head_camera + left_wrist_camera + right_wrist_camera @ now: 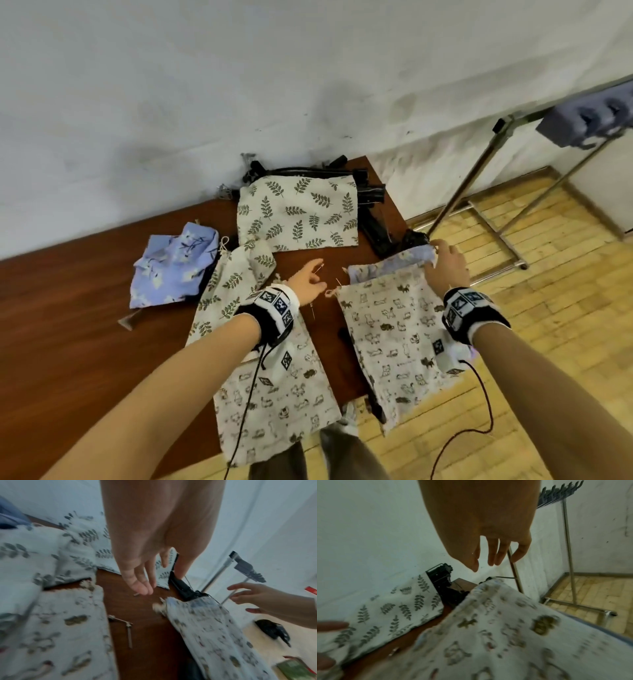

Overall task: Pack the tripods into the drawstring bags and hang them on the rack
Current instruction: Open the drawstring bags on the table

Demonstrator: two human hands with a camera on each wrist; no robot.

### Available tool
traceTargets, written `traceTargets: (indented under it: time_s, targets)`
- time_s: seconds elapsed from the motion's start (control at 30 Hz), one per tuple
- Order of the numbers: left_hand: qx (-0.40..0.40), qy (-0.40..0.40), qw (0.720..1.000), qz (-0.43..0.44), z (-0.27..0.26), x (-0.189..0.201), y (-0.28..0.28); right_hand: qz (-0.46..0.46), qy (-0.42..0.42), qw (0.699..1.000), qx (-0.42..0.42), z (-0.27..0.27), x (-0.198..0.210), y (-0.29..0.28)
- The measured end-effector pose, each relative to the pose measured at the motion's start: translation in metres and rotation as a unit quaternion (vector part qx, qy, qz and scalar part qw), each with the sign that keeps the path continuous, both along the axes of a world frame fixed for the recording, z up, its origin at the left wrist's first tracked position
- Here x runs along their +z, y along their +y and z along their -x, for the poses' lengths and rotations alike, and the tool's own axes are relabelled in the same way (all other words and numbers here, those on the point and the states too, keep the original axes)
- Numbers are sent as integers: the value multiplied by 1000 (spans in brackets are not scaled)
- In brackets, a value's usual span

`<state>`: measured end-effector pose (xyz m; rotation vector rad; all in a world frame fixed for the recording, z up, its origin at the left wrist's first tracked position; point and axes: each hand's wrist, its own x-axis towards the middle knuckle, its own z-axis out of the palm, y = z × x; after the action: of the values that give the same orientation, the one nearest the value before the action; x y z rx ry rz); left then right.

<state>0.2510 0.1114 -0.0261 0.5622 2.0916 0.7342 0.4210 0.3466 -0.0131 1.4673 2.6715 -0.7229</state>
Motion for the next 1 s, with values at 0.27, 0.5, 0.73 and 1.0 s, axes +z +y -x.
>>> traceTargets:
  time_s: [0.27, 0.5, 0.73, 1.0]
  targets:
    - [19, 110, 982, 154, 90, 4, -84, 143, -65, 972, 173, 84, -5, -91]
    - [-87, 134, 970, 183, 120, -11, -115, 171, -126, 959, 188, 103, -62, -191]
    - [-99, 146, 978, 107, 151, -24, -113, 61, -133, 978, 146, 120, -82, -217]
    - [-87, 81, 987, 111, 187, -30, -92, 50, -137, 983, 115, 134, -87, -220]
